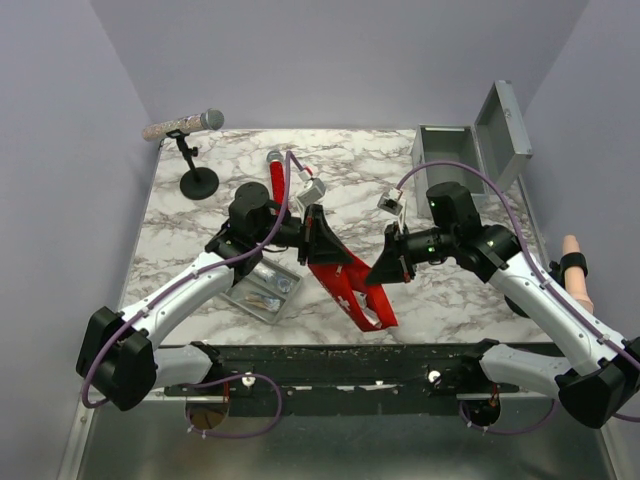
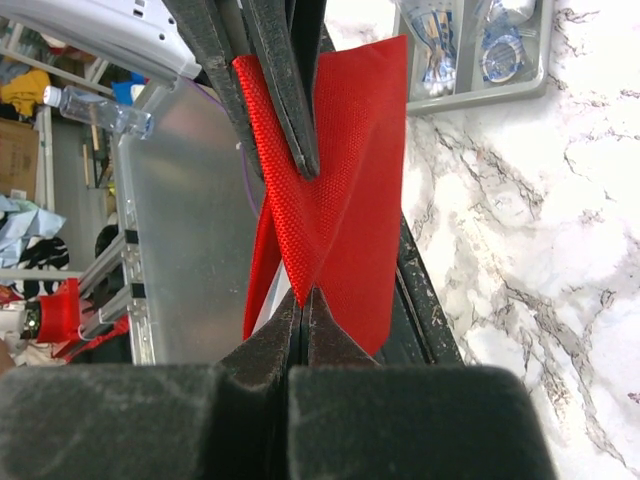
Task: Organize the medicine kit
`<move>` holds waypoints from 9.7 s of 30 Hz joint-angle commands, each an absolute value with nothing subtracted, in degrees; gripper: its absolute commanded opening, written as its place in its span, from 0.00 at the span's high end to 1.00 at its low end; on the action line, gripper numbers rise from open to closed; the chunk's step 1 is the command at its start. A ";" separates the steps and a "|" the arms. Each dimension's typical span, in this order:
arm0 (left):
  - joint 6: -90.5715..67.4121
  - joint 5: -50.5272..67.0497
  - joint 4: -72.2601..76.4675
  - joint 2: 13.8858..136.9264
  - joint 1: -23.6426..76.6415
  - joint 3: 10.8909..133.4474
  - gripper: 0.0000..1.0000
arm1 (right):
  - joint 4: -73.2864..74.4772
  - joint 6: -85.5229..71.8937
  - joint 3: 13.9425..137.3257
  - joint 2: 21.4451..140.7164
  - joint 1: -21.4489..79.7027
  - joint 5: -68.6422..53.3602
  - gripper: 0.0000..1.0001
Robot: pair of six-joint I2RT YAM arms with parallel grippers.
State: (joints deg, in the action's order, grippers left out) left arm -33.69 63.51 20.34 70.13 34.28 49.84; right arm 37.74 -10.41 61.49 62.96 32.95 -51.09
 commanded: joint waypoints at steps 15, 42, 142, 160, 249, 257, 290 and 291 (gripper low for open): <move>-41.45 42.92 21.69 66.80 34.54 46.33 1.00 | 36.83 -13.97 65.04 57.84 33.13 -17.35 0.54; -58.19 -17.94 19.25 64.60 47.11 29.44 0.98 | 22.85 -22.15 45.09 52.21 33.13 -6.41 0.57; -62.40 -5.71 26.37 67.06 46.67 39.64 1.00 | -2.55 -35.24 48.16 66.53 33.84 -29.44 0.54; -61.00 -7.73 25.31 66.89 48.08 40.17 1.00 | -3.69 -37.09 47.73 66.53 33.93 -28.21 0.84; -22.51 63.90 0.88 63.28 36.12 67.58 1.00 | 17.67 -6.42 47.55 44.29 38.06 -29.00 0.44; -20.04 49.52 -2.19 65.13 34.46 69.35 1.00 | 18.10 -9.83 49.92 45.17 37.97 -21.39 0.99; -47.37 -1.85 0.88 51.33 26.10 35.34 0.16 | 35.34 -16.35 103.01 104.06 5.98 15.82 0.99; -47.37 -1.76 1.23 50.89 26.19 34.72 0.16 | 34.98 -16.35 102.57 104.50 5.72 14.95 0.99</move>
